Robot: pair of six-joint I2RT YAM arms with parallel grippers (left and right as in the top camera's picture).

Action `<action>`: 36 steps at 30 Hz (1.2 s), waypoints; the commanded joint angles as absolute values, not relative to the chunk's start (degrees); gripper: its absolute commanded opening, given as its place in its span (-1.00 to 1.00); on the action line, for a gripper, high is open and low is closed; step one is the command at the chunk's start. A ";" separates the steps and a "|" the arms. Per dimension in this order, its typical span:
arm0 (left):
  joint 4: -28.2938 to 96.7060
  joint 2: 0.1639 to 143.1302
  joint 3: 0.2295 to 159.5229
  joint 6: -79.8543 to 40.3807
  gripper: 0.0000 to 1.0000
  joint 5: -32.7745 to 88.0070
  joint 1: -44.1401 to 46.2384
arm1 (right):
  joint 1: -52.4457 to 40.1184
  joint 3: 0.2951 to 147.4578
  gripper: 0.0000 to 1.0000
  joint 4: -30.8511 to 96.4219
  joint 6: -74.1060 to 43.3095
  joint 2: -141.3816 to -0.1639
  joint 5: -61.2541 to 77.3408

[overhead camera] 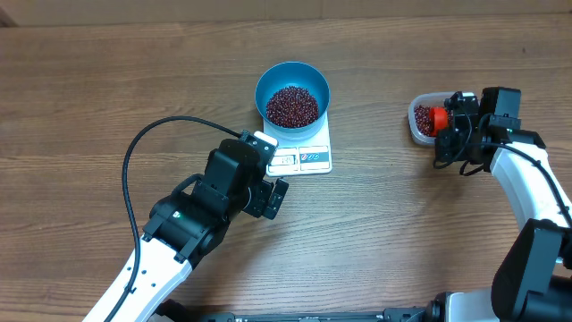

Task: Scoop item into bowl and weigh 150g on scale
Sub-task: 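Lower the red cup into the bean tub and drag to scoop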

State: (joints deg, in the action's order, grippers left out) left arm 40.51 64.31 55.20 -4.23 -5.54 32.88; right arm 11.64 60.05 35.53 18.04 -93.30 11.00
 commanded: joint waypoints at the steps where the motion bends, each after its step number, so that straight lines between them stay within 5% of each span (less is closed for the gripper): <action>1: 40.29 64.51 55.22 -3.20 0.99 -4.84 32.64 | 11.64 59.68 -0.93 36.05 18.48 -94.32 16.10; 36: 40.29 64.51 55.22 -3.20 0.99 -4.84 32.64 | 24.29 59.75 -0.93 35.59 18.00 -94.30 36.60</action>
State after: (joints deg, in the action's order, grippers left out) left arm 40.51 64.31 55.20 -4.23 -5.54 32.88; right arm 23.31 60.03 36.01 18.00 -94.15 35.16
